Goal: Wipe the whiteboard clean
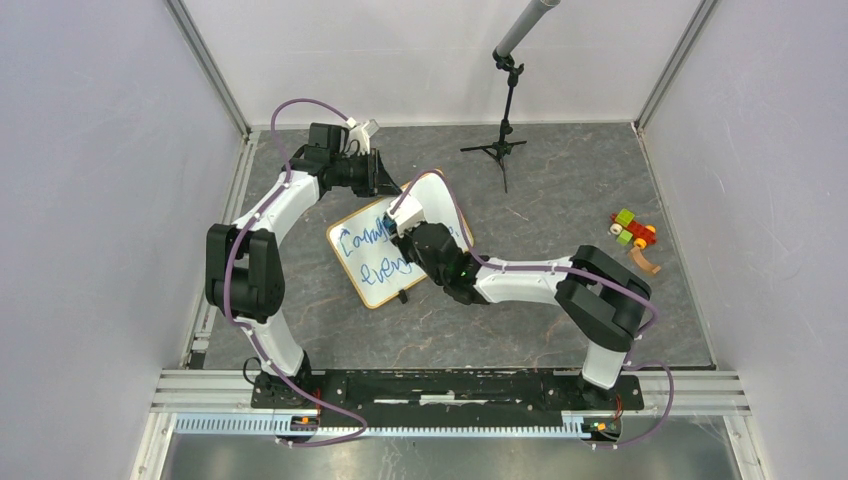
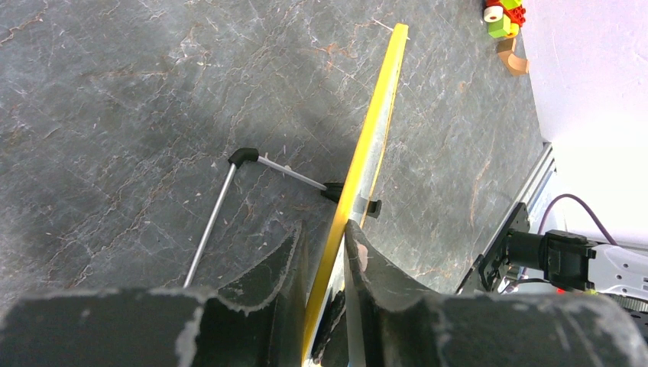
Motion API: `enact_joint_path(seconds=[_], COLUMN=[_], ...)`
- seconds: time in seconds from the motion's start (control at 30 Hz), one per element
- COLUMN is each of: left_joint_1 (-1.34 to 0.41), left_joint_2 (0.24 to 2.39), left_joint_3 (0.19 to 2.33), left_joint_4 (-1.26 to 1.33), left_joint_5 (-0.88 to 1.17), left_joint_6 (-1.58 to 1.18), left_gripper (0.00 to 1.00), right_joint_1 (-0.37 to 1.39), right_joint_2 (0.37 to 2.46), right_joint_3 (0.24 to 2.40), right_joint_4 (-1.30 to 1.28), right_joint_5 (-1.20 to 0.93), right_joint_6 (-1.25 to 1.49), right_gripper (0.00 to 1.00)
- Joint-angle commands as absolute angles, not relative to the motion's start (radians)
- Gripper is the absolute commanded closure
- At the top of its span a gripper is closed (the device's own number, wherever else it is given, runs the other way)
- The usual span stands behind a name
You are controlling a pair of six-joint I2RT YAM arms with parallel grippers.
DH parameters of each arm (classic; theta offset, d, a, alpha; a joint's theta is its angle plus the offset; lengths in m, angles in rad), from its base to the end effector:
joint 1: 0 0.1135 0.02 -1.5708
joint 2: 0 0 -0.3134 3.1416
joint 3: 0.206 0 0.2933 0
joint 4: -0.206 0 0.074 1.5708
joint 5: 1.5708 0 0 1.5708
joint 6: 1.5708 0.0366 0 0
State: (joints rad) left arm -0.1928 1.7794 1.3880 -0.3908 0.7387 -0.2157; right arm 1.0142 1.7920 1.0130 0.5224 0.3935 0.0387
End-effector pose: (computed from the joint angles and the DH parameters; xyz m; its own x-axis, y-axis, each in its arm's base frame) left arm 0.4319 -0.1094 0.2948 -0.8064 -0.0038 -0.5914 0.4483 0.6483 -0.6154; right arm 0.2441 0.3657 0.2329 -0.1567 -0.1843 -0.9703 -0.5826 0.8106 -0.0598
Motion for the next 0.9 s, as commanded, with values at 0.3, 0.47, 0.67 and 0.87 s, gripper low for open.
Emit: enact_joint_path(seconds=[0.3, 0.47, 0.67, 0.87], left_joint_1=[-0.196, -0.196, -0.196, -0.196], left_joint_2=[1.748, 1.747, 1.750, 1.747], left_joint_3=[1.386, 1.387, 1.387, 1.385], left_joint_4=[-0.426, -0.426, -0.426, -0.426], left_joint_5=[0.722, 0.724, 0.728, 0.730], left_joint_6=[-0.250, -0.250, -0.251, -0.252], left_gripper=[0.74, 0.74, 0.76, 0.77], right_joint_1=[0.781, 0.801, 0.939, 0.992], right_joint_2=[1.746, 1.769, 1.808, 1.858], right_joint_3=[0.928, 0.962, 1.045, 1.162], right_joint_4=[0.492, 0.479, 0.497, 0.440], right_joint_5=[0.376, 0.361, 0.373, 0.325], right_joint_6=[0.273, 0.247, 0.080, 0.024], right_gripper=[0.74, 0.74, 0.74, 0.75])
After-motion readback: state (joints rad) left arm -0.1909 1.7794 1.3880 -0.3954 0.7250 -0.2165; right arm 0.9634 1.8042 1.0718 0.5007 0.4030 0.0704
